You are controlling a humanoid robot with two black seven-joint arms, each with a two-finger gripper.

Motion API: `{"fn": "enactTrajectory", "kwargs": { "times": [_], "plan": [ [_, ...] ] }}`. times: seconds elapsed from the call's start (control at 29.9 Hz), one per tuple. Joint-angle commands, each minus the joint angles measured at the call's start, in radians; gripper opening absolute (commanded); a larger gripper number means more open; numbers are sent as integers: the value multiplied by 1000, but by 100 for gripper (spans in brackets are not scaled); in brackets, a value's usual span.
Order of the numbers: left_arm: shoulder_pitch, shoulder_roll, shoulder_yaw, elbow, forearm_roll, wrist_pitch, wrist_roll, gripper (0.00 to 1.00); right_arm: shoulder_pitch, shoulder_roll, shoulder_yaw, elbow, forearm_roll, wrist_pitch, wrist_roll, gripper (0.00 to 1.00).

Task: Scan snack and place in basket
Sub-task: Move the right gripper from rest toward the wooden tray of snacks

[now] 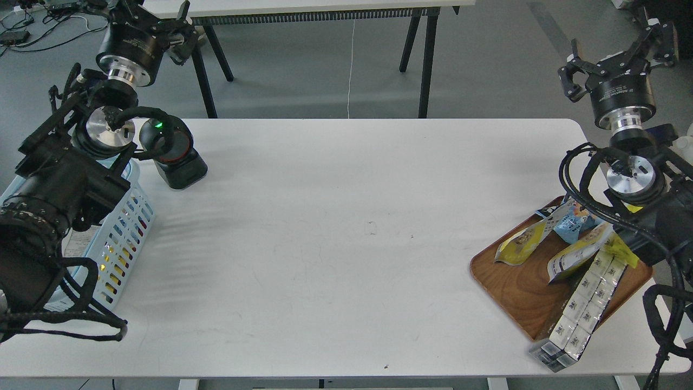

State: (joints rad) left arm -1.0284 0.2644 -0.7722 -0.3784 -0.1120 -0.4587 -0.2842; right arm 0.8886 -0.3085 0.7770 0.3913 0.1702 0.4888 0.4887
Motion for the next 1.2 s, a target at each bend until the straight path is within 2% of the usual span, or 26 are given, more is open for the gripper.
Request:
{"fn": "enactTrajectory", "kwargs": {
  "times": [0.0, 0.13, 0.23, 0.37, 0.84, 1.17],
  "plan": [
    [2, -2, 1, 1, 2, 8, -7, 100, 3, 0, -2, 0, -1, 0, 0, 99],
    [2, -1, -1, 1, -2, 12, -4, 100, 6, -7, -8, 12, -1, 0, 0, 99],
    [1, 2, -2, 1, -5, 14, -6, 100, 9, -29, -18, 81, -9, 0, 0, 99],
    [-2, 2, -6, -1, -6, 9, -6, 100, 32, -132, -33, 184, -30, 0, 0, 99],
    [2, 2, -2, -14, -6, 0, -7, 100, 467, -374, -562, 529, -507, 0, 0, 99],
    [-1, 2, -1, -13, -5, -2, -9, 100, 812, -399, -899, 803, -993, 0, 0, 99]
  ]
}}
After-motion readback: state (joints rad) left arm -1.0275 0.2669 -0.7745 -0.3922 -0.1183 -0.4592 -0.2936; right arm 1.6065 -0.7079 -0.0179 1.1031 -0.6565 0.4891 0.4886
